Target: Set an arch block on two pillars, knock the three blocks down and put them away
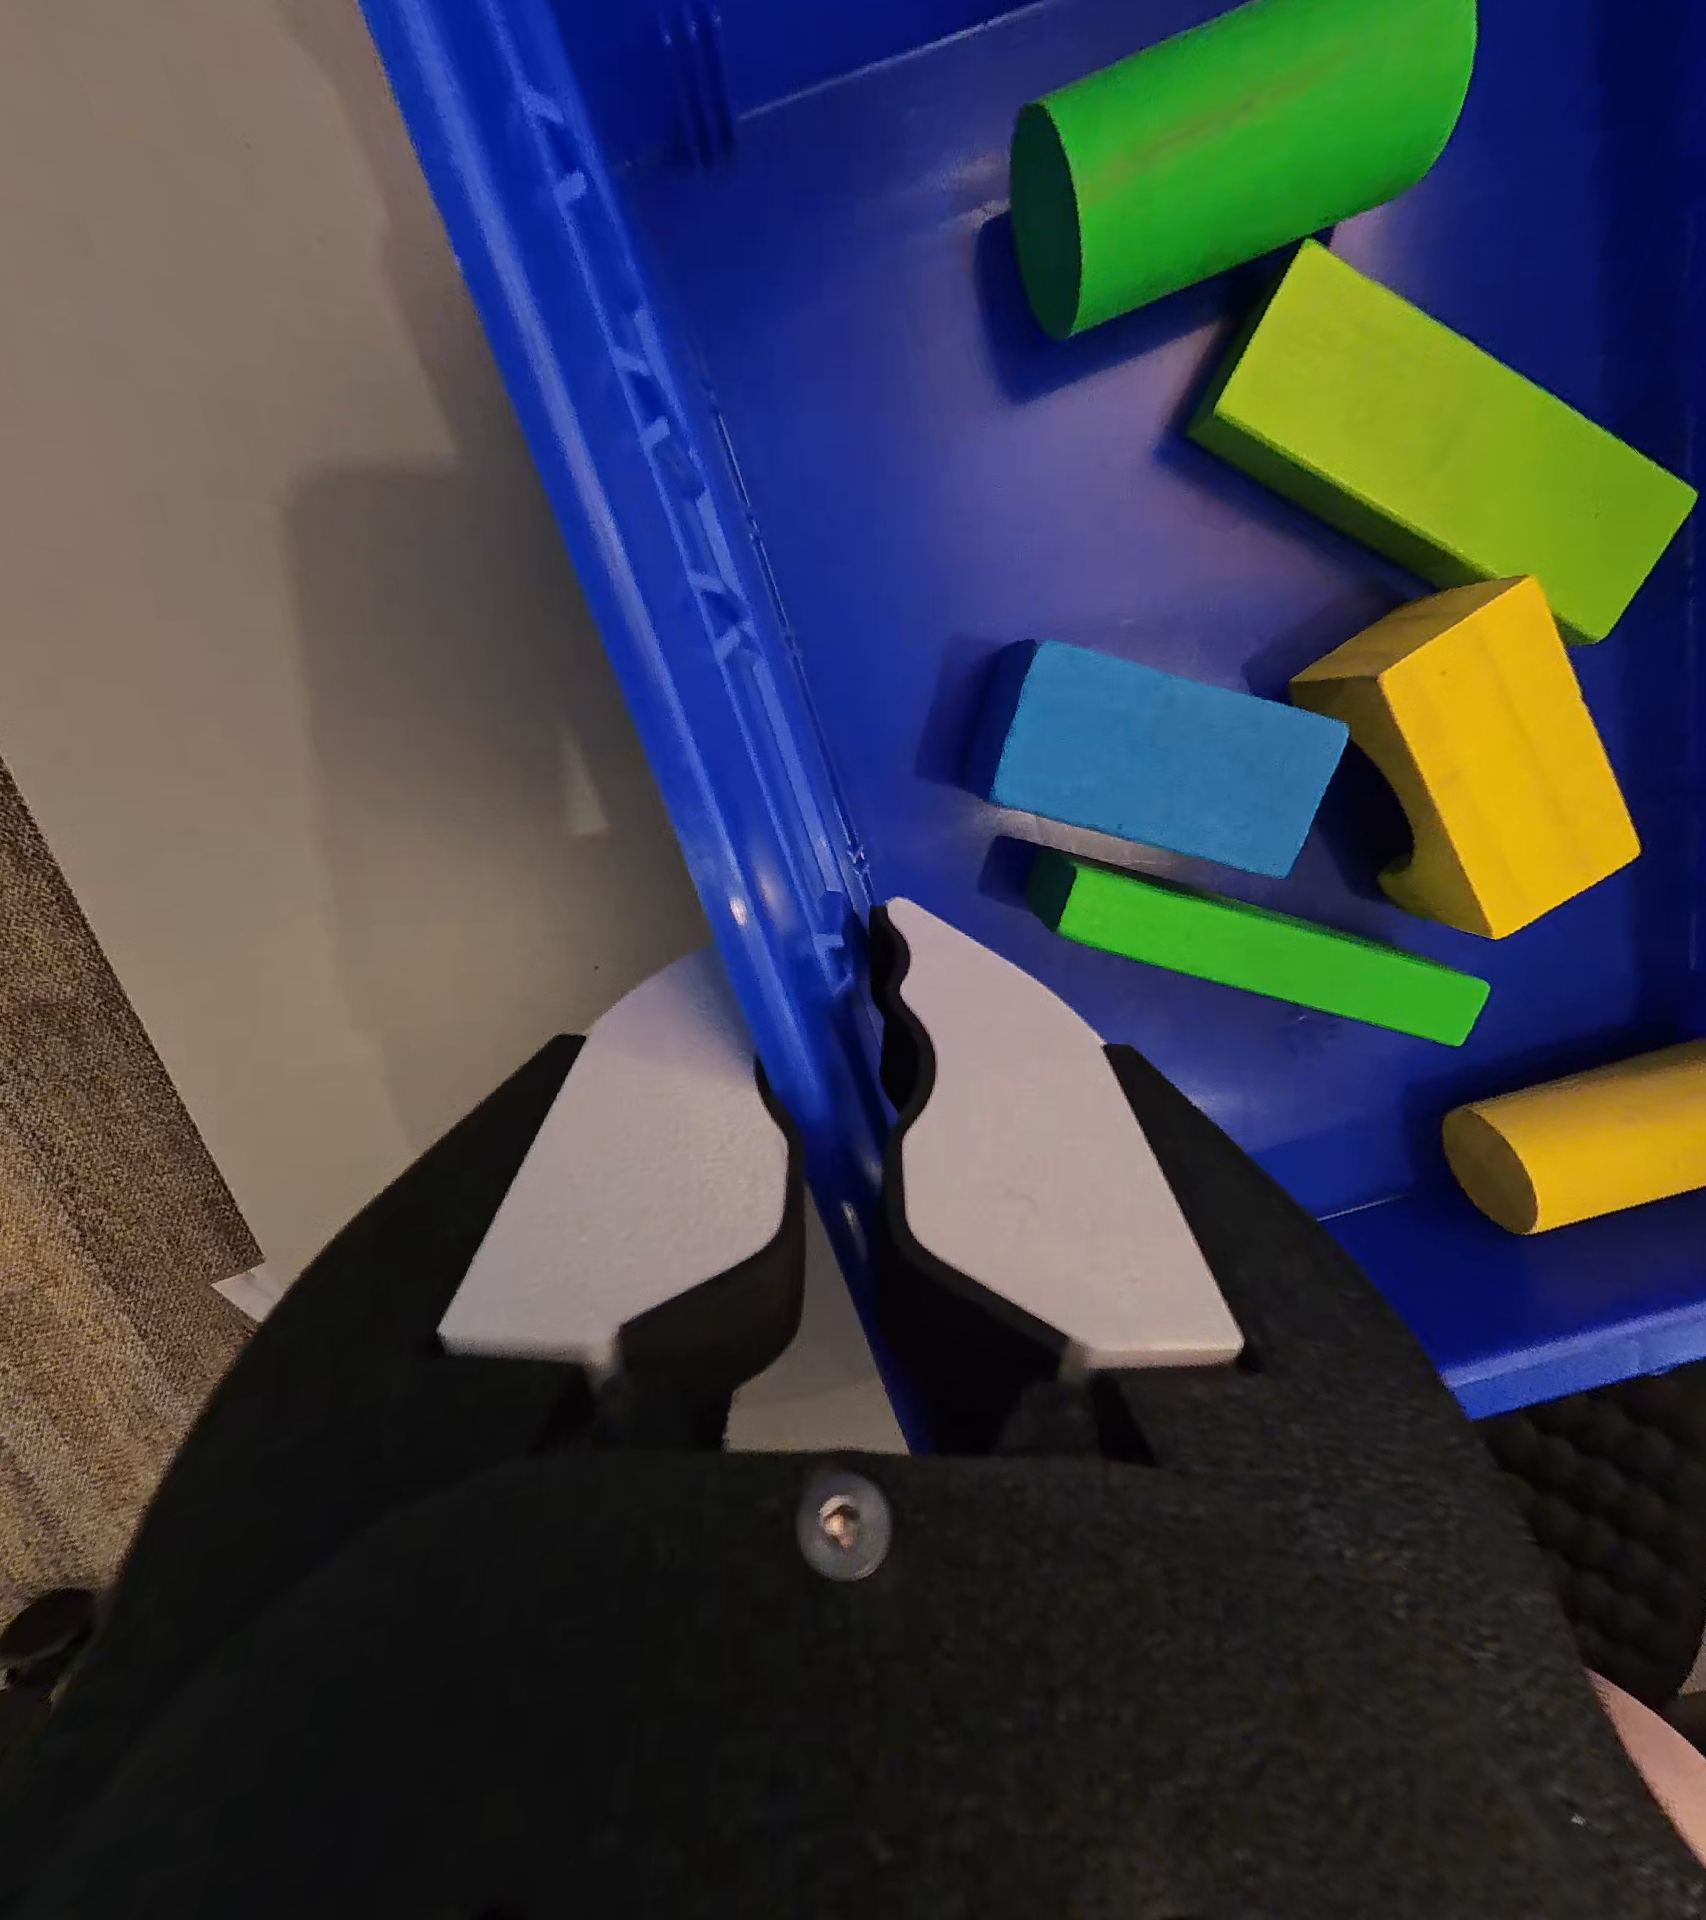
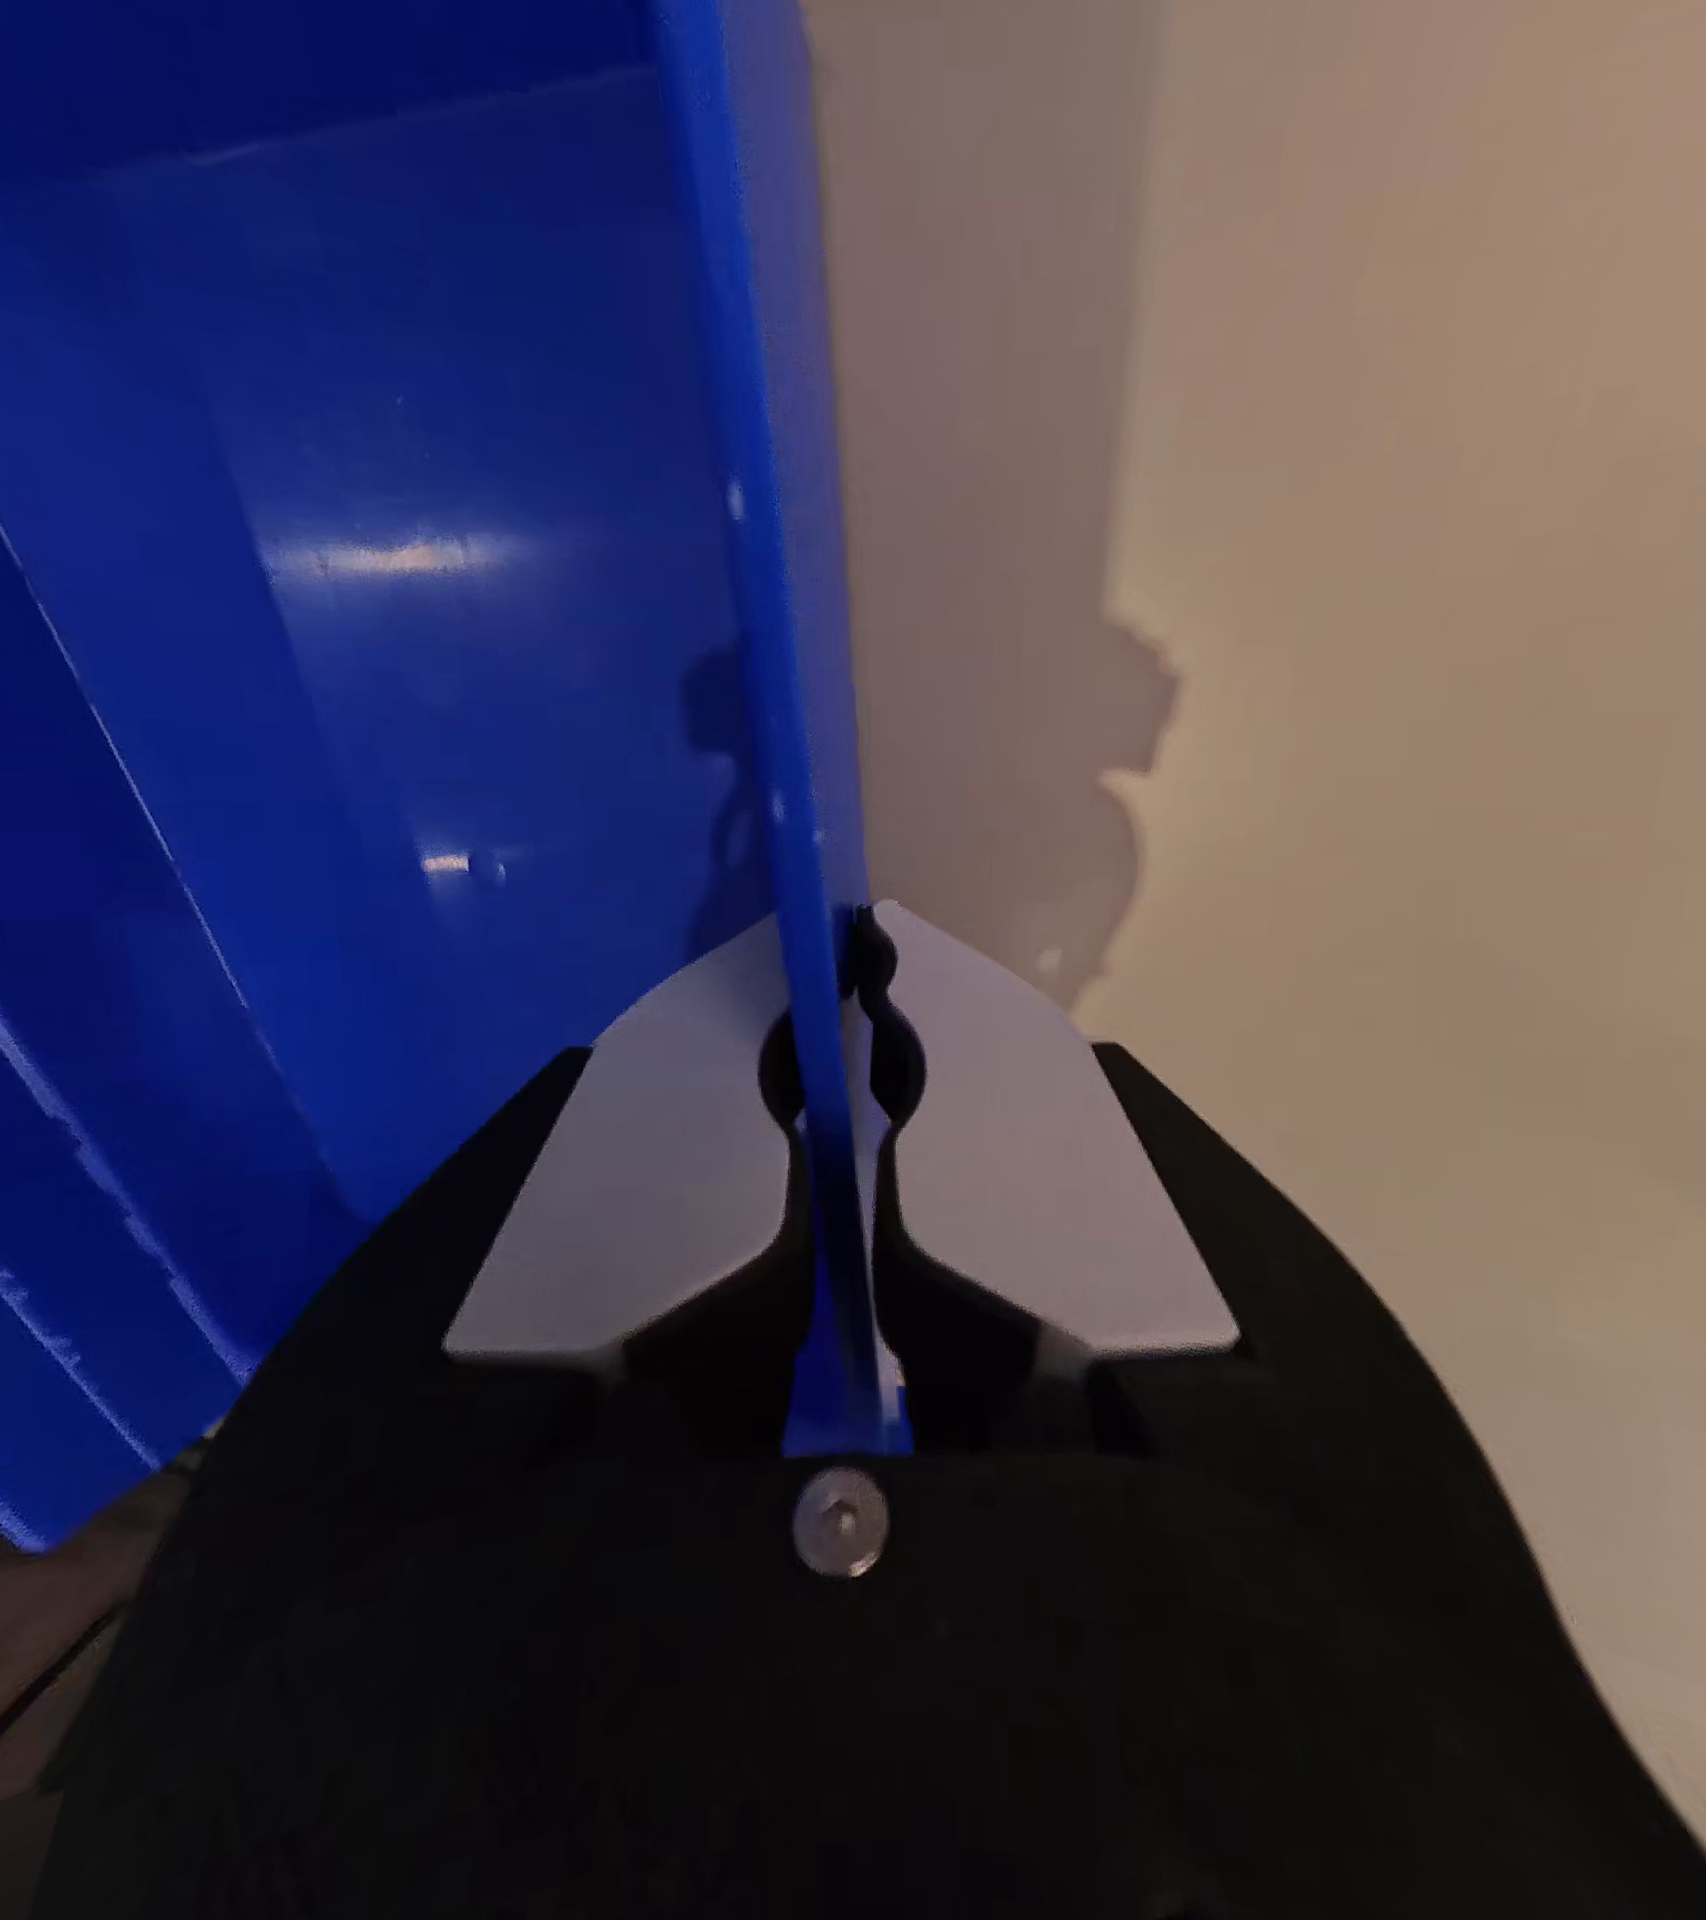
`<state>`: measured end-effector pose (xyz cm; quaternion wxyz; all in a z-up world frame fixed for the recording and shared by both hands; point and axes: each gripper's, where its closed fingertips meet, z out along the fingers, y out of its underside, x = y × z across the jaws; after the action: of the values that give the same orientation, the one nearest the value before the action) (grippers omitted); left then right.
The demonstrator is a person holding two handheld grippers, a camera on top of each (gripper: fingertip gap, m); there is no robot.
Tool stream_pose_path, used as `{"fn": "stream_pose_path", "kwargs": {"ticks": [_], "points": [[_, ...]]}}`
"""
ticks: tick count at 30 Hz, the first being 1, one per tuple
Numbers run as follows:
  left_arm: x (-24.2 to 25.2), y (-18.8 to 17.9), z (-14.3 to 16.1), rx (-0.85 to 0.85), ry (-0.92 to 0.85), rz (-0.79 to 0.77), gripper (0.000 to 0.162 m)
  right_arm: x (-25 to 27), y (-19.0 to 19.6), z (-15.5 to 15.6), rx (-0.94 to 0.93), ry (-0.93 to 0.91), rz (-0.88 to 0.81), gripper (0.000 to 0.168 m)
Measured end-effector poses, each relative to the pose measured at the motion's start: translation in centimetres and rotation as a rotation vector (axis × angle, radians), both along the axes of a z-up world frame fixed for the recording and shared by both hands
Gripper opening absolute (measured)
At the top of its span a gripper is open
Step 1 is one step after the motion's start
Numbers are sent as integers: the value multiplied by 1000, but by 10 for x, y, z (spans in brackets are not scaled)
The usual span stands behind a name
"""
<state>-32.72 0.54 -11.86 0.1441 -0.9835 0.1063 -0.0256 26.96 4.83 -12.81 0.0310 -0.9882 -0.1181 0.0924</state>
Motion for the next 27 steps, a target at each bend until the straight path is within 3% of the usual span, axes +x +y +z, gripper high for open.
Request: {"fn": "stream_pose_path", "kwargs": {"ticks": [6, 13, 17, 22, 24, 27], "points": [[2, 0, 11, 43, -50, 42, 9, 87, 0, -1, -10, 21, -153, 7], [-11, -5, 98, 364, -63, 181, 16, 178, -10, -2, -4, -17, -246, 7], [31, -7, 177, 690, -282, 108, 12, 215, -18, -2, -28, -9, -290, 8], [116, -45, 260, 899, -844, -224, 15, 249, -21, -3, -22, -39, -291, 8], [131, -55, 273, 922, -932, -288, 20, 254, -20, -3, -11, -40, -269, 8], [143, -53, 264, 899, -826, -332, 23, 255, -20, -3, 0, -23, -255, 8]]}}
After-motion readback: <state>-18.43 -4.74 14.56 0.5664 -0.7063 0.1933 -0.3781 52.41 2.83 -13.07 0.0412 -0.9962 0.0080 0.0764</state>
